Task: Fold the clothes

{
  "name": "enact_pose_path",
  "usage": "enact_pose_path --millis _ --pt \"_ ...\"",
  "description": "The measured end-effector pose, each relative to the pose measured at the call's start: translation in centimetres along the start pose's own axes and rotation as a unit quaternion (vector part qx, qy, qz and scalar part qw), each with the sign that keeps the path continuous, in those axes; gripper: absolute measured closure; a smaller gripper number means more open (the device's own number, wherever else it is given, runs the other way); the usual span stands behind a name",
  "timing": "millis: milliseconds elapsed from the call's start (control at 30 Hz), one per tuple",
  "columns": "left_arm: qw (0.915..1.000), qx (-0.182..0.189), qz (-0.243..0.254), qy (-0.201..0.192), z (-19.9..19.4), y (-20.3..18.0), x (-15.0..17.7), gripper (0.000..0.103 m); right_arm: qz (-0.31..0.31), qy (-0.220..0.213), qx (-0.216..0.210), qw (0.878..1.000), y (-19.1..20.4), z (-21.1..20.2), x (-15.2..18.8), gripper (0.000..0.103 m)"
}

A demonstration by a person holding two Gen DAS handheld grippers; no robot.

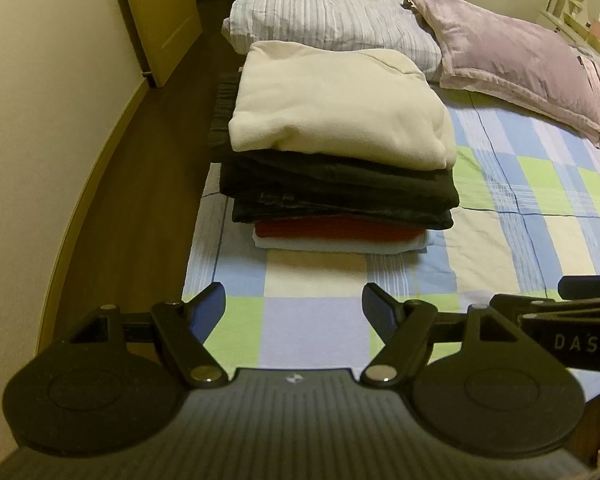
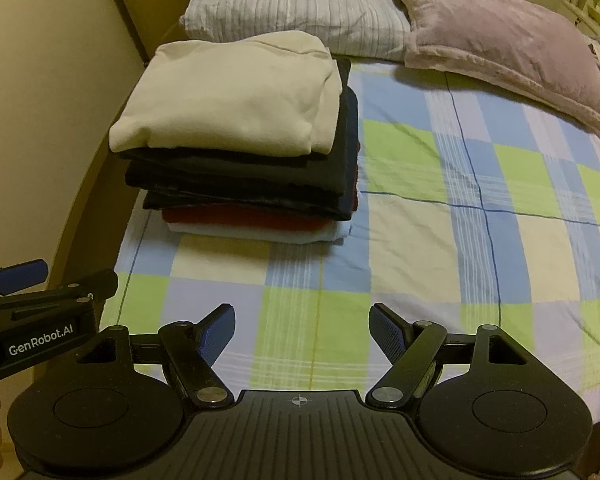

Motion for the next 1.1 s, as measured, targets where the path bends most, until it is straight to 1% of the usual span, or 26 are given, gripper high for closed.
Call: enact_pose_path --millis 400,767,900,1100 --pt "1.0 0.0 0.006 0.004 1.9 -0.2 -1.0 0.03 0.01 0.006 0.001 1.0 -0.5 1.8 -1.2 0.026" --pt "0.9999 -0.003 0.006 0.009 3.4 -0.6 -1.7 0.031 0.01 0.021 0.001 1.0 -0.9 3.4 -2.0 0.026" --pt "1.0 -0.005 0.004 0.007 3.7 -0.7 -1.8 0.03 0.009 0.026 0.001 1.0 -1.0 3.9 -2.3 0.026" --pt "0.9999 -0.013 0.002 -0.008 3.5 -0.5 -2.4 0.03 0.004 0.026 0.0 1.0 -0.9 4.0 -2.6 0.026"
Point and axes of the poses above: each gripper's, at about its wrist camera, not at the fingertips, and z roughly the way its jaws point, y to its left, x to its underside, the point moved 4 cm from there along z, roughly the way its jaws point, and after that the axes turned 1 degree about y, right-handed, at the moved point
